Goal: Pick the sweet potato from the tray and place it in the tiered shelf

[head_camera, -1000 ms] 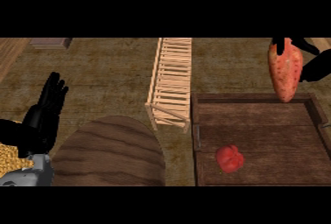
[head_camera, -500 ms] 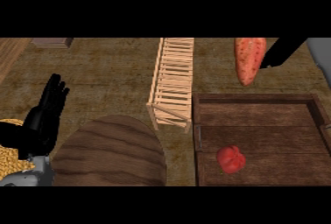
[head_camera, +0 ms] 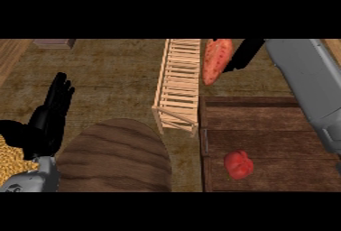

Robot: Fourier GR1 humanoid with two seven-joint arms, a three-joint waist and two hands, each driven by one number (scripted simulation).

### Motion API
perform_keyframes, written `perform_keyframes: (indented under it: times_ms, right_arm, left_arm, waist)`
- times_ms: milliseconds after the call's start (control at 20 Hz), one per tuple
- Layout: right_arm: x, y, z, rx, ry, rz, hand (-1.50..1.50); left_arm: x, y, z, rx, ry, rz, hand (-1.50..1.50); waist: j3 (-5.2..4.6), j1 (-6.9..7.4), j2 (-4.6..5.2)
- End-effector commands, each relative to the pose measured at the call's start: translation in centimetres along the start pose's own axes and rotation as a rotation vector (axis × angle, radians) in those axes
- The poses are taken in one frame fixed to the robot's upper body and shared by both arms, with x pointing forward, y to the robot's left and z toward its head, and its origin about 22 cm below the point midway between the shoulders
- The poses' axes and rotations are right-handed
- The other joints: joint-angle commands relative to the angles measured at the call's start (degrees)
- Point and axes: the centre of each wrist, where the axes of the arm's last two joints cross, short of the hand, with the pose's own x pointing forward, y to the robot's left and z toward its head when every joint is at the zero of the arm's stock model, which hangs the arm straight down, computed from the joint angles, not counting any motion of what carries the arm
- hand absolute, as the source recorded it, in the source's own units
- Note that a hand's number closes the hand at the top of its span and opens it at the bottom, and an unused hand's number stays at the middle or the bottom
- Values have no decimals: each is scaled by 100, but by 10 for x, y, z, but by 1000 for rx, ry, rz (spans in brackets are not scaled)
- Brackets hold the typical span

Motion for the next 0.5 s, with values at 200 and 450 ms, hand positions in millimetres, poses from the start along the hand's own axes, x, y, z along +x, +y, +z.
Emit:
perform_keyframes:
  times_ms: [200, 450]
  right_arm:
    - [-17, 45, -33, 2, -39, -16, 150]
    - [-18, 59, -48, -38, 38, -142, 150]
  left_arm:
    - [7, 5, 4, -12, -8, 7, 0]
    - [4, 7, 11, -9, -5, -4, 0]
  waist:
    - [1, 32, 14]
    - [0, 58, 2]
